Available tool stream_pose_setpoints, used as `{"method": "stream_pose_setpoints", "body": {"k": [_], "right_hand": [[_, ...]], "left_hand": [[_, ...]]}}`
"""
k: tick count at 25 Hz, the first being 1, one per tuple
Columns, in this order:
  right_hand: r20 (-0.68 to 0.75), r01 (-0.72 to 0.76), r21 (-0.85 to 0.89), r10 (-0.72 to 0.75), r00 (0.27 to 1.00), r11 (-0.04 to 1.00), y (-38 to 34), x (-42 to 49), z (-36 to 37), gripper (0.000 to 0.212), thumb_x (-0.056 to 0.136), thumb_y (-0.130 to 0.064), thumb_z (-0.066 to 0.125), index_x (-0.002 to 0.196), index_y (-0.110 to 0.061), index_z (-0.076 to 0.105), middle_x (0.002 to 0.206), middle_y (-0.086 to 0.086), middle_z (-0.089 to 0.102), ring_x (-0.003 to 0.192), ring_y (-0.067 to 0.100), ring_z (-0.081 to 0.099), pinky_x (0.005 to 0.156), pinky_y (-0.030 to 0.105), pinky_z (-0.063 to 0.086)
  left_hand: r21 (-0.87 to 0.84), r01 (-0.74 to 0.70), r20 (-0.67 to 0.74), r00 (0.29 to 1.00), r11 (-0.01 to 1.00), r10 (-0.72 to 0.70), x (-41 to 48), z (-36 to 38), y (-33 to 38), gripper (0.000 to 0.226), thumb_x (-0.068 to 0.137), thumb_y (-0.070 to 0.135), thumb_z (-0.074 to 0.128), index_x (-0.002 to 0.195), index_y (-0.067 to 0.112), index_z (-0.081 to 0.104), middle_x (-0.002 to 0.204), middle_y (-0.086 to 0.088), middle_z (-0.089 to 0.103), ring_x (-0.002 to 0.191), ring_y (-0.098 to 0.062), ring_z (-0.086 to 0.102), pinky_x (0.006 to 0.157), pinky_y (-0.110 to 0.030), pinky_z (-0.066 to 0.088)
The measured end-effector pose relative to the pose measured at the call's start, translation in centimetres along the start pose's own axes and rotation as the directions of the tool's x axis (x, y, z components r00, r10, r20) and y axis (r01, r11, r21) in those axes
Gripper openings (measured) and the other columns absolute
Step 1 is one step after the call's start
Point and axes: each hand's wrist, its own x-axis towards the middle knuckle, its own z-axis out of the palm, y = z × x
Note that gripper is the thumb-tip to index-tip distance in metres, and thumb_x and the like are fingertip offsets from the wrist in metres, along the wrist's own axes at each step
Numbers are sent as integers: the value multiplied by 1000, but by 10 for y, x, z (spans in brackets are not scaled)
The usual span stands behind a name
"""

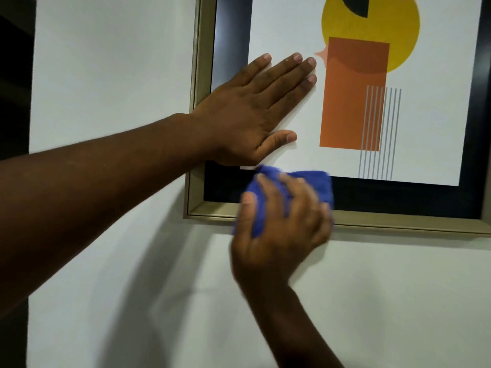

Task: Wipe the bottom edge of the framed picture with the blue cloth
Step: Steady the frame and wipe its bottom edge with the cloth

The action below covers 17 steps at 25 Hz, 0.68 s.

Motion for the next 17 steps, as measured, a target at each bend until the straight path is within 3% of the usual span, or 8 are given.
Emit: {"method": "stream_pose_setpoints", "body": {"k": [2, 4, 7, 9, 10, 13, 17], "right_hand": [[97, 183, 27, -184, 978, 983, -10, -13, -1, 36, 96, -46, 47, 121, -26, 62, 130, 5, 63, 130, 24, 47, 114, 48, 26], [131, 276, 35, -279, 951, 960, 23, -10, -15, 35, 96, -46, 49, 122, -26, 60, 130, 5, 63, 129, 24, 49, 111, 51, 31], [25, 140, -36, -139, 990, 989, 62, 8, -30, 30, 95, -38, 51, 114, -19, 63, 122, 12, 65, 123, 28, 50, 104, 62, 36], [-24, -14, -57, 13, 1000, 998, 49, 9, -20, 28, 93, -36, 52, 110, -18, 66, 119, 13, 66, 122, 28, 50, 107, 60, 33], [-15, -15, -53, 14, 1000, 998, 31, 7, -16, 29, 93, -36, 52, 111, -19, 66, 120, 13, 66, 122, 28, 49, 109, 57, 31], [114, 147, 17, -148, 982, 989, -18, -11, -3, 32, 93, -41, 51, 116, -22, 64, 125, 9, 66, 126, 25, 48, 112, 49, 27], [183, 292, 61, -298, 937, 955, 9, -4, -14, 32, 91, -45, 53, 112, -25, 66, 122, 3, 68, 124, 22, 52, 111, 46, 30]], "left_hand": [[0, -12, 11, 1000, 1000, 12, 1, 0, -2, 76, 97, 55, 12, 155, 8, 2, 166, -14, 3, 154, -27, 2, 126, -46, 6], [-9, -13, 17, 1000, 1000, 13, 2, -2, -3, 75, 97, 55, 11, 155, 8, 1, 166, -13, 3, 154, -27, 1, 126, -46, 6], [1, 8, 35, 999, 1000, -8, -2, -4, -1, 76, 96, 55, 11, 155, 8, 0, 166, -13, 2, 154, -27, 1, 126, -47, 6], [2, 40, 50, 998, 999, -40, 0, -3, 4, 77, 96, 55, 12, 155, 7, 0, 166, -13, 1, 154, -27, 0, 126, -48, 5], [-2, 53, 55, 997, 999, -53, 6, -3, 9, 78, 96, 56, 13, 155, 7, -1, 166, -13, 0, 154, -27, -1, 126, -49, 4], [4, 90, 54, 994, 996, -90, 27, -6, 16, 77, 96, 54, 13, 155, 8, -1, 166, -12, -1, 154, -27, -2, 126, -50, 2], [26, 93, 26, 995, 995, -94, 31, -1, 15, 75, 96, 54, 12, 155, 8, 1, 166, -13, 1, 154, -26, 0, 125, -49, 3]]}}
